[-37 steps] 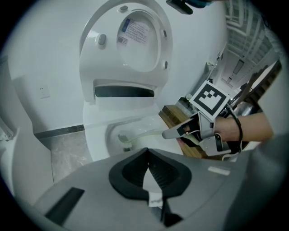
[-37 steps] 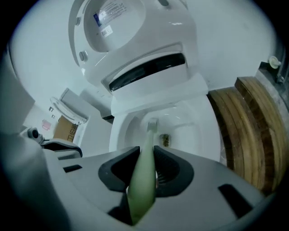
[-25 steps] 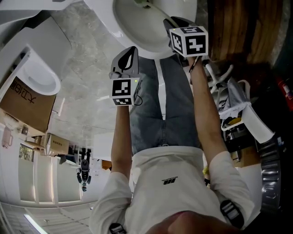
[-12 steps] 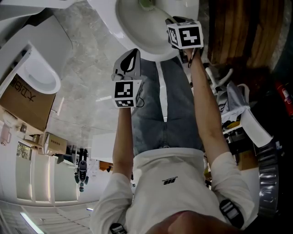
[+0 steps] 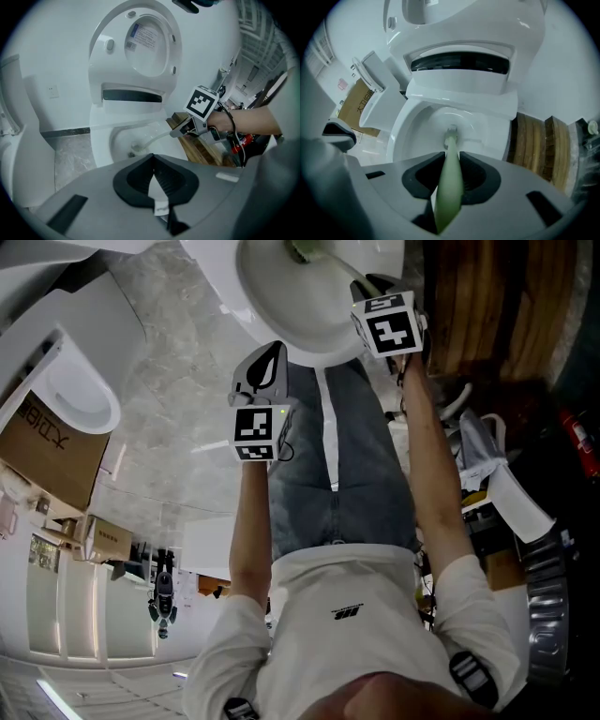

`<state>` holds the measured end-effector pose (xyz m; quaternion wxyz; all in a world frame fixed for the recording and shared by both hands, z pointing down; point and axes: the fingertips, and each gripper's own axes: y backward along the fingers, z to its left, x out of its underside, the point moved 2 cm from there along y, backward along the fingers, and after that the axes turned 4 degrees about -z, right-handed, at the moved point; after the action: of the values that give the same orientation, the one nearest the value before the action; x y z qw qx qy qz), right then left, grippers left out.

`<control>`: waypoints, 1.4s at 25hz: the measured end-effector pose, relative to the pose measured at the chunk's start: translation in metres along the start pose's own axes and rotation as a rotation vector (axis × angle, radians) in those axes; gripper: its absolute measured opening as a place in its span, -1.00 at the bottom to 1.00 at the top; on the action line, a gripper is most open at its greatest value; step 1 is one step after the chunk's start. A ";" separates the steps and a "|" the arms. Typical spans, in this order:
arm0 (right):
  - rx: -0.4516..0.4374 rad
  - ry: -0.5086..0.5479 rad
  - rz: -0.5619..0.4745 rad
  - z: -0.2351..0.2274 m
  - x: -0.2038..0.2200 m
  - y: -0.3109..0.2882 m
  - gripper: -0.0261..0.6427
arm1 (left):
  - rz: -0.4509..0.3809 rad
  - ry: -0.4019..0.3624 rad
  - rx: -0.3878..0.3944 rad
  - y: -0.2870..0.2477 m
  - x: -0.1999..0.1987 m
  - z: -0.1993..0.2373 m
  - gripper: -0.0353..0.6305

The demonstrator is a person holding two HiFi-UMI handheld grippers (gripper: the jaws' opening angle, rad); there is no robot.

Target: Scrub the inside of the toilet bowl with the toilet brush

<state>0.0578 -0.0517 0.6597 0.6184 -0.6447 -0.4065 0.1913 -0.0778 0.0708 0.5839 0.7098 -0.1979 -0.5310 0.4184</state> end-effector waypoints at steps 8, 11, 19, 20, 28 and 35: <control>0.078 0.183 0.000 -0.017 0.004 0.025 -0.66 | -0.005 -0.003 0.002 0.004 0.002 0.000 -0.87; 0.102 0.251 0.014 -0.024 0.010 0.032 -0.66 | -0.007 -0.004 0.003 0.005 0.002 0.000 -0.86; 0.146 0.404 0.096 -0.027 0.038 0.045 -0.66 | -0.012 -0.006 0.007 0.007 0.005 -0.001 -0.86; 0.146 0.404 0.106 -0.028 0.044 0.047 -0.66 | -0.012 -0.006 0.009 0.007 0.005 -0.002 -0.86; 0.131 0.380 0.149 -0.028 0.080 0.063 -0.66 | -0.008 -0.013 0.018 0.008 0.009 -0.013 -0.87; 0.102 0.381 0.186 -0.014 0.100 0.066 -0.66 | -0.011 -0.020 0.023 0.008 0.010 -0.015 -0.86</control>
<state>0.1469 0.0213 0.6245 0.6958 -0.6717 -0.2109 0.1423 -0.0665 0.0855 0.5783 0.7089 -0.1827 -0.5343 0.4227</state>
